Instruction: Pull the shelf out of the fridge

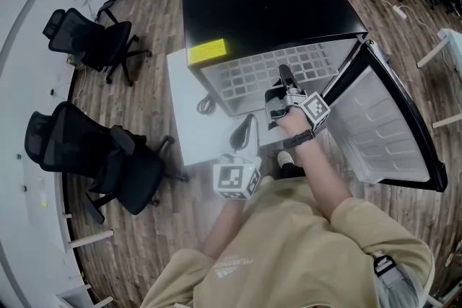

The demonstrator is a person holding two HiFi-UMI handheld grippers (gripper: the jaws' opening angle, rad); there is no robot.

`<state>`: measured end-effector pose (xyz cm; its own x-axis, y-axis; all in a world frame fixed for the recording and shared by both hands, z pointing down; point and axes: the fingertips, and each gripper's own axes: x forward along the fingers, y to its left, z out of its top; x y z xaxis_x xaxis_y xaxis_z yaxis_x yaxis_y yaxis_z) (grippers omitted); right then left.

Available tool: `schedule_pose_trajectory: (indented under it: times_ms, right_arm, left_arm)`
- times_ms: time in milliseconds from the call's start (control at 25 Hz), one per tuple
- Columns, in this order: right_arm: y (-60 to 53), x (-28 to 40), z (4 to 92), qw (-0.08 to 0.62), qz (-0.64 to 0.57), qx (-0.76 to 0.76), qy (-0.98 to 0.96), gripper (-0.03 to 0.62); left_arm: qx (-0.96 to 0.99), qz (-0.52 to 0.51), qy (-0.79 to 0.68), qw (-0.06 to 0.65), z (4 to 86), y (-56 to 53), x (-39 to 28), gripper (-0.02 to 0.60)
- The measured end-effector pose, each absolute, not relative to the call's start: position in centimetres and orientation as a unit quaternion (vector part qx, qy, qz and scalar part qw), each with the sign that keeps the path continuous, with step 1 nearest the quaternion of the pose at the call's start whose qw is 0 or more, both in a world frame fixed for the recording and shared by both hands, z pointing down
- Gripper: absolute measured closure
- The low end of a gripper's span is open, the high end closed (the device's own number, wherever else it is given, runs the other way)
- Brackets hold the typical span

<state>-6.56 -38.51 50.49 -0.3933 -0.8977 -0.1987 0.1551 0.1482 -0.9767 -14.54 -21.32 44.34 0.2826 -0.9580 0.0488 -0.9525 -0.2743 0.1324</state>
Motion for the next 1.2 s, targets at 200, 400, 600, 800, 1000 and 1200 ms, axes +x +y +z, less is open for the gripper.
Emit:
schedule_pose_trajectory:
  times_ms: [200, 400, 600, 800, 1000, 1200]
  right_arm:
    - [-37.4, -6.3, 50.6, 0.46, -0.578, -0.312, 0.597, 0.559]
    - [-36.0, -5.8, 50.7, 0.456, -0.585, -0.314, 0.593, 0.56]
    - [-34.3, -5.2, 50.8, 0.46, -0.585, -0.32, 0.587, 0.56]
    - [-32.5, -4.5, 51.0, 0.456, -0.579, -0.326, 0.591, 0.56]
    - [-30.4, -3.7, 50.8, 0.455, -0.569, -0.327, 0.602, 0.559]
    - [-29.2, -3.1, 50.9, 0.455, -0.558, -0.32, 0.616, 0.568]
  left_arm:
    - [0.805, -0.022, -0.59, 0.068, 44.2, -20.4, -14.3, 0.58]
    - [0.809, -0.024, -0.583, 0.066, 44.2, -19.5, -14.2, 0.58]
    - [0.816, -0.026, -0.574, 0.067, 44.2, -18.4, -13.9, 0.58]
    - [0.825, -0.025, -0.561, 0.069, 44.6, -17.4, -13.2, 0.58]
    - [0.829, -0.033, -0.554, 0.074, 44.6, -16.5, -12.6, 0.58]
    - [0.821, -0.054, -0.563, 0.074, 44.3, -15.7, -13.2, 0.58]
